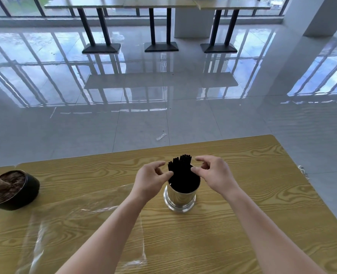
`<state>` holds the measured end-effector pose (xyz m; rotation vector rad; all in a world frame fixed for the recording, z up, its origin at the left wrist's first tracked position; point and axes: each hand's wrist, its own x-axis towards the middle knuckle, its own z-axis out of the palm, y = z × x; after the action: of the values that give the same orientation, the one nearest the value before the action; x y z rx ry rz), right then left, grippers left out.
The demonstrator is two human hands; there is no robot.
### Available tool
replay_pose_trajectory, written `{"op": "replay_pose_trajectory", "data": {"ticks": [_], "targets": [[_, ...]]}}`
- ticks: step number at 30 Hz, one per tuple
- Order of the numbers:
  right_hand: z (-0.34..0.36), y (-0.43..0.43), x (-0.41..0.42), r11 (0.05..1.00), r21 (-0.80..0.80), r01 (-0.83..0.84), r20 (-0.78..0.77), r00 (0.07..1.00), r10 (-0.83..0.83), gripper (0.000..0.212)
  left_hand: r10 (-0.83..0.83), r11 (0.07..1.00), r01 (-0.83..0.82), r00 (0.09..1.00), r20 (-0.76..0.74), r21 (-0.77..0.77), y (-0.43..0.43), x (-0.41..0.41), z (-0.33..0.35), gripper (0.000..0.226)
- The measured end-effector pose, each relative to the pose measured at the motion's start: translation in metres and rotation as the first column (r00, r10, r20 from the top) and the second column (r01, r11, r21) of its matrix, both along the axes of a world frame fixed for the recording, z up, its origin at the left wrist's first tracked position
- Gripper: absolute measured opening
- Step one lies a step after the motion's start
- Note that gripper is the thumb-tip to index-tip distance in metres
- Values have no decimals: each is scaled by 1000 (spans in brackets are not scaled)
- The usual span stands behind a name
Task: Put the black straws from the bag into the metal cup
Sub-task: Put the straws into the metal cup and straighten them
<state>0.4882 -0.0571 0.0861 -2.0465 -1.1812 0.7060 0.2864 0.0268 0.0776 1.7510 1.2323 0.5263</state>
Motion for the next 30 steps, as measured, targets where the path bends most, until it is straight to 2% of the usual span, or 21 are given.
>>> {"op": "replay_pose_trajectory", "data": {"ticks": [3,5,7,10,12,15,18,19,22,23,30], "targets": [[-2,1,-16,998,50,-25,127,992,18,34,-25,986,37,997,-77,164,-3,16,4,17],[-2,6,-27,995,87,-39,186,982,22,21,-17,970,43,994,-110,238,-5,26,5,13],[-2,12,-32,995,95,-22,229,973,0,14,-8,969,32,995,-98,246,-6,33,7,13],[-3,18,-31,998,52,-18,277,961,3,18,-11,980,23,998,-59,198,-4,37,8,14],[-5,18,-27,999,46,-28,248,969,16,20,5,983,5,999,-53,184,-2,34,5,17],[-6,12,-22,997,66,-37,196,980,23,47,16,985,-3,997,-79,171,-3,27,-1,48],[-5,13,-20,994,45,-95,216,973,83,58,-11,984,25,997,-80,176,-4,29,-4,60],[-4,16,-20,994,29,-107,211,973,98,56,-19,982,34,996,-82,186,-4,32,-3,57],[0,26,-20,991,-18,-134,176,975,135,26,-29,973,49,995,-91,224,-2,37,-1,34],[1,29,-20,989,-35,-142,169,975,146,23,-32,972,53,995,-94,228,-1,37,0,27],[3,31,-20,992,-75,-106,114,987,114,36,-64,971,74,997,-49,229,3,36,4,15]]}}
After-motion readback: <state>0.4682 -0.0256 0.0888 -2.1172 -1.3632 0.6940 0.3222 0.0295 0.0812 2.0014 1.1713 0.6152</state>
